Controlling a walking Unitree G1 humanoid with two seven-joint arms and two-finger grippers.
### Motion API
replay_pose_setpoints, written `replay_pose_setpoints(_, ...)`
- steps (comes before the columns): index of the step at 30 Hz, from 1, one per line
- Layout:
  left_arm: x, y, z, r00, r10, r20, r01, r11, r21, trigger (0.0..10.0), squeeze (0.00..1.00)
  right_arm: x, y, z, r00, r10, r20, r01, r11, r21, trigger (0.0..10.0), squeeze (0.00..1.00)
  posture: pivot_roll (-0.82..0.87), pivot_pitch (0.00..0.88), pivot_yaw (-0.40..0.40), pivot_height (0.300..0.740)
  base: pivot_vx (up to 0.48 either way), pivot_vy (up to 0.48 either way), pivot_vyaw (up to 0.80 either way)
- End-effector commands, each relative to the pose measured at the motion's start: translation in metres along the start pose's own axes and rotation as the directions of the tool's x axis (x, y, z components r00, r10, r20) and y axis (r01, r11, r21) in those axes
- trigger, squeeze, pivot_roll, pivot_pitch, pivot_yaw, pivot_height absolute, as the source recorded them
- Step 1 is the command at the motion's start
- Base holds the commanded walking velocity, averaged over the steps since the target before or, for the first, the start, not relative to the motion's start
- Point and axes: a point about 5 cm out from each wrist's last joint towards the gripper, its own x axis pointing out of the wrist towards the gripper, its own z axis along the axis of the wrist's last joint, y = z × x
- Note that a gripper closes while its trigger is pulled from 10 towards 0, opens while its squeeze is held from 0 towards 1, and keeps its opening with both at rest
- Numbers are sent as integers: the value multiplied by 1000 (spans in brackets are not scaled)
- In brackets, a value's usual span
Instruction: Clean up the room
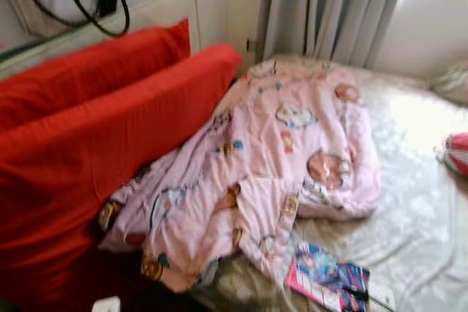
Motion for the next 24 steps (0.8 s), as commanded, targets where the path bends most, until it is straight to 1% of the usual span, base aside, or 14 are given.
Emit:
replay_pose_setpoints(1, -2, 4, -5, 1000, 11, -15, -11, 1000, -5, 10000, 0, -1, -2, -4, 1000, -5, -12, 5, 1000, 2, 10000, 0, 64, 0, -11, 740, 0, 0, 0)
replay_pose_setpoints(7, -1, 5, -1, 1000, 6, -7, -6, 1000, 16, 10000, 0, -1, -1, -4, 1000, -2, -6, 2, 1000, 10, 10000, 0, 65, 0, -10, 740, 0, 0, 0)
replay_pose_setpoints(12, 2, -5, 4, 1000, -4, 3, 4, 1000, 17, 10000, 0, -1, -1, -4, 1000, -1, -10, 1, 1000, 6, 10000, 0, 67, 0, -12, 740, 0, -391, 0)
replay_pose_setpoints(17, 3, -9, 4, 1000, -10, 5, 10, 1000, 16, 10000, 0, -1, -1, -5, 1000, -2, -9, 2, 1000, 5, 10000, 0, 66, 0, -12, 740, 0, -364, 0)
replay_pose_setpoints(24, 3, -7, 11, 999, -21, 47, 20, 1000, 11, 10000, 0, -1, -1, -4, 1000, 4, 7, -4, 1000, 7, 10000, 0, 68, 0, -13, 740, 0, 0, 0)
